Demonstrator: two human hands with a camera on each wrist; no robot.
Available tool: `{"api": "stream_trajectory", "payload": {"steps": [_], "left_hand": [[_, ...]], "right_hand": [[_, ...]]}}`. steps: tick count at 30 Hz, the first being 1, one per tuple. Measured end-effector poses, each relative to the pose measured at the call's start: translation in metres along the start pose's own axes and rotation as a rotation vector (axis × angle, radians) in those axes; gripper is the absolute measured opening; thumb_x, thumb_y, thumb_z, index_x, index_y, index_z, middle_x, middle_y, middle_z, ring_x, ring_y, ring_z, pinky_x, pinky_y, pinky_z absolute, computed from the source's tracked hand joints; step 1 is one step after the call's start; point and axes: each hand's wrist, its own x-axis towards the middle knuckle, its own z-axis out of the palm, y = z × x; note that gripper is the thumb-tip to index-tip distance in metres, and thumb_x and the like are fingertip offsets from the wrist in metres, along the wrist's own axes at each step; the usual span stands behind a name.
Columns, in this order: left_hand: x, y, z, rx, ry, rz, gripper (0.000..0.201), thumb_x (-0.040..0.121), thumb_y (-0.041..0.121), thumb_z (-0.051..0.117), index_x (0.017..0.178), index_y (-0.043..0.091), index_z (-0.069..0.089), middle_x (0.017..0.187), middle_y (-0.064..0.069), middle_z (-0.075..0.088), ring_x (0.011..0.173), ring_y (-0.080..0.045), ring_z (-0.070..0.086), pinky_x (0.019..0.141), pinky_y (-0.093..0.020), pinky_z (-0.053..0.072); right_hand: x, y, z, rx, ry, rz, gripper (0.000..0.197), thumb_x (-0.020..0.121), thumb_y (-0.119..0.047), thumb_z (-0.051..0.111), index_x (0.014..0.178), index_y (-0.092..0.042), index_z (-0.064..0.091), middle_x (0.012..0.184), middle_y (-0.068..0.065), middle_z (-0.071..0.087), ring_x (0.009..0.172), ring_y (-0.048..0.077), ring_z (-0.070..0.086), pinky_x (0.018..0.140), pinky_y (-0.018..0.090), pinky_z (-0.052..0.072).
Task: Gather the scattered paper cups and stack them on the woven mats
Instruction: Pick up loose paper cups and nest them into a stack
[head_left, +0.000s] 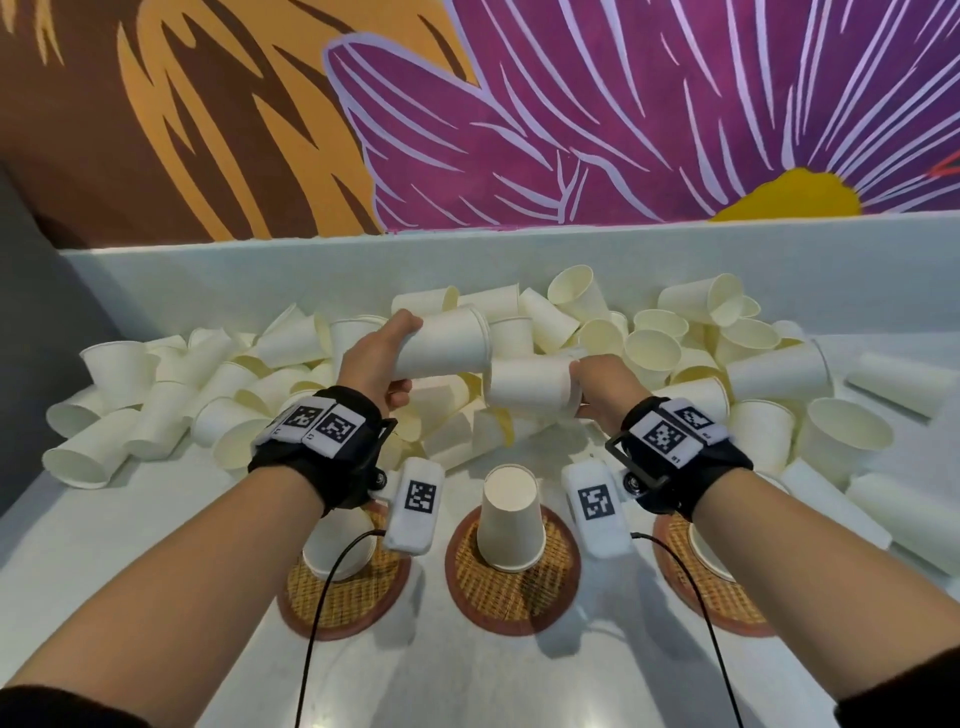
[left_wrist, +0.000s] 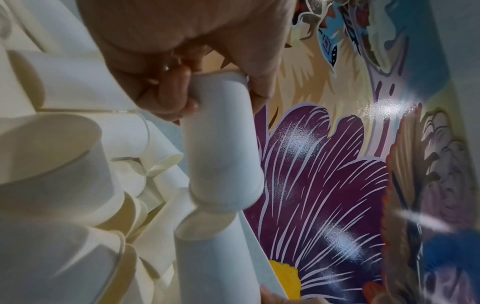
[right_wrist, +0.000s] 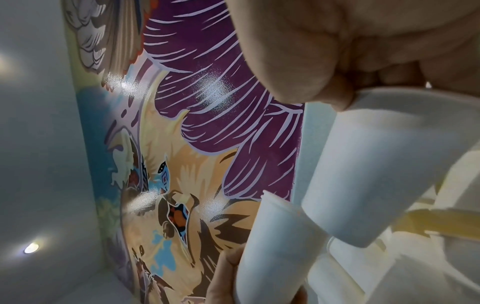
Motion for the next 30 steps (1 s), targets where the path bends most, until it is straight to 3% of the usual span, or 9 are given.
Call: {"api": "stream_trajectory", "payload": {"steps": [5,9,13,17,20,23,26,28,30], "left_hand": [[-0.003,-0.001,0.002,0.086,0.031,0.065,0.023,0.079,0.041,0.06,0.085,0.02,0.053,0.091,-0.008,0.048,0.065,-0.018,0.042,0.05,-0.024,0.035],[-0.01,-0.014,0.012,0.208,-0.064,0.157,0.05,0.079,0.038,0.067,0.121,0.018,0.046,0.106,-0.009,0.051,0.073,-0.022,0.048,0.053,-0.026,0.042],[-0.011,-0.011,0.005,0.169,-0.137,0.056,0.05,0.082,0.042,0.064,0.12,0.017,0.045,0.102,-0.01,0.054,0.064,-0.02,0.051,0.055,-0.026,0.045],[-0.013,-0.015,0.008,0.274,-0.242,0.068,0.057,0.078,0.045,0.069,0.122,0.015,0.047,0.102,-0.011,0.059,0.061,-0.02,0.057,0.048,-0.023,0.045],[-0.016,-0.012,0.007,0.313,-0.238,0.122,0.054,0.077,0.043,0.07,0.118,0.013,0.051,0.097,-0.01,0.057,0.059,-0.02,0.051,0.05,-0.024,0.041],[-0.021,-0.004,0.002,0.441,-0.339,0.213,0.054,0.07,0.045,0.07,0.11,0.012,0.057,0.093,-0.008,0.058,0.063,-0.021,0.049,0.049,-0.024,0.036],[-0.034,0.003,0.008,0.695,-0.466,0.379,0.035,0.076,0.037,0.073,0.104,0.021,0.058,0.096,0.0,0.058,0.074,-0.016,0.053,0.05,-0.019,0.039],[-0.043,0.003,0.015,0.919,-0.527,0.504,0.037,0.075,0.037,0.074,0.105,0.027,0.057,0.107,0.003,0.057,0.092,-0.017,0.054,0.065,-0.021,0.045],[-0.051,-0.007,0.025,1.108,-0.63,0.562,0.042,0.074,0.039,0.074,0.11,0.029,0.054,0.114,0.003,0.055,0.103,-0.018,0.052,0.079,-0.029,0.046]], "right_hand": [[-0.004,0.0,0.008,0.103,-0.027,-0.023,0.041,0.097,-0.008,0.037,0.134,0.011,0.041,0.134,0.027,0.048,0.112,0.033,0.054,0.102,0.045,0.046],[-0.01,-0.002,0.019,0.291,-0.101,-0.029,0.041,0.096,-0.006,0.041,0.134,0.011,0.041,0.107,0.013,0.046,0.094,0.024,0.049,0.095,0.046,0.047],[-0.019,-0.001,0.017,0.544,-0.261,-0.033,0.031,0.101,-0.007,0.032,0.124,0.008,0.046,0.098,0.011,0.054,0.076,0.021,0.053,0.064,0.028,0.054],[-0.03,-0.007,0.02,0.618,-0.439,-0.043,0.034,0.101,-0.01,0.031,0.131,0.002,0.044,0.109,0.014,0.056,0.087,0.023,0.059,0.076,0.031,0.055],[-0.032,-0.01,0.01,0.352,-0.425,-0.055,0.029,0.1,-0.02,0.04,0.119,-0.004,0.055,0.093,0.007,0.061,0.081,0.02,0.061,0.069,0.031,0.057],[-0.023,0.0,-0.003,-0.072,-0.121,-0.15,0.03,0.096,-0.029,0.05,0.1,-0.004,0.065,0.089,0.006,0.062,0.076,0.017,0.056,0.071,0.031,0.046],[-0.01,0.02,-0.007,-0.424,0.081,-0.137,0.04,0.083,-0.022,0.068,0.117,-0.003,0.059,0.114,0.011,0.059,0.102,0.024,0.057,0.088,0.031,0.044],[-0.004,0.033,-0.004,-0.607,0.042,-0.037,0.066,0.073,-0.024,0.077,0.13,-0.008,0.048,0.133,0.013,0.048,0.121,0.03,0.048,0.102,0.038,0.042],[-0.003,0.041,0.0,-0.779,-0.017,0.023,0.078,0.071,-0.026,0.079,0.136,-0.009,0.04,0.136,0.014,0.043,0.125,0.031,0.045,0.103,0.04,0.042]]}}
